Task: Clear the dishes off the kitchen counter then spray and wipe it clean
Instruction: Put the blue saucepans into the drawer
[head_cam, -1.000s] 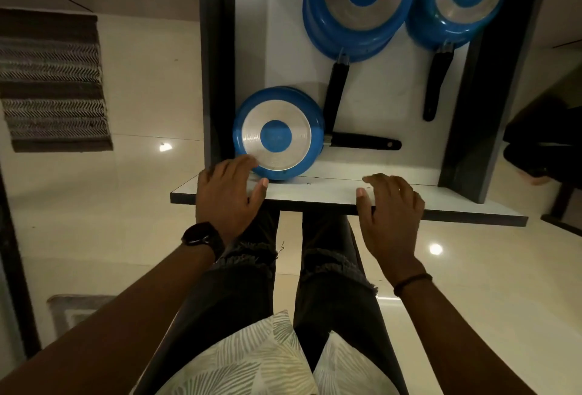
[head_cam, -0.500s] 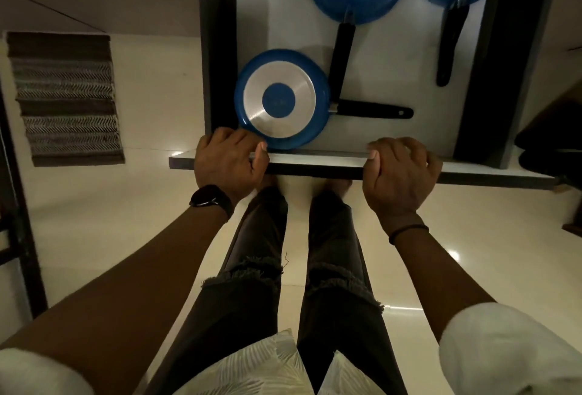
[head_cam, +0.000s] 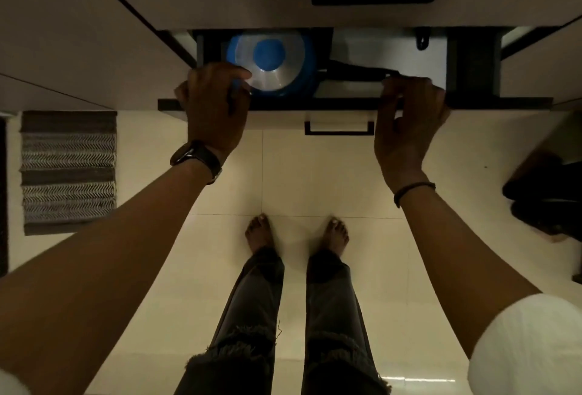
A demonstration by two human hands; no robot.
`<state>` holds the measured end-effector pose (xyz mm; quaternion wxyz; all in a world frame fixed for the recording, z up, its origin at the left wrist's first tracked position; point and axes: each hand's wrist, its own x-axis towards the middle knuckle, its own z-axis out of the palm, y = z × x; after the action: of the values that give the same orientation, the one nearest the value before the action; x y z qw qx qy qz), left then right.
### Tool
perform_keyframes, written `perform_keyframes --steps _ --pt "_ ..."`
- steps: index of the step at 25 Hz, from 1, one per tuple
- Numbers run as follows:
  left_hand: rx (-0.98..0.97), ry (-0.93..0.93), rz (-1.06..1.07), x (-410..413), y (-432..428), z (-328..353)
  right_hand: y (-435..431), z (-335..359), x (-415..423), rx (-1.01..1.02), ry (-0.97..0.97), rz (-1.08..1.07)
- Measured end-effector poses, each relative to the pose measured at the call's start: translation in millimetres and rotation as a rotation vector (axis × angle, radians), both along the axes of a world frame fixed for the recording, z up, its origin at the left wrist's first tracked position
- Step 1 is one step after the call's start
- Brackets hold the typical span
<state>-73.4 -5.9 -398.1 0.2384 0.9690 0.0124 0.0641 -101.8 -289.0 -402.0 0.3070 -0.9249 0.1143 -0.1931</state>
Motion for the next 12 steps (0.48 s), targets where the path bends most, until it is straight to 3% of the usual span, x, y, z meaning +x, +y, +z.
perform_keyframes --steps 2,4,6,8,12 --pt "-0.358 -0.006 0.201 -2 -11 6 5 8 -1 0.414 -0.03 -0.241" --pt "-0.838 0.226 0.464 0 -21 13 5 8 8 0.88 0.191 -0.459" --pt "-1.096 0.463 0.553 9 -20 18 1 7 24 1.283 0.345 -0.41" --pt "-1.191 0.487 0.496 22 -19 21 0 9 40 1.385 0.289 -0.292" --pt "-1.321 0.434 0.512 43 -20 23 11 10 51 1.27 0.286 -0.241"
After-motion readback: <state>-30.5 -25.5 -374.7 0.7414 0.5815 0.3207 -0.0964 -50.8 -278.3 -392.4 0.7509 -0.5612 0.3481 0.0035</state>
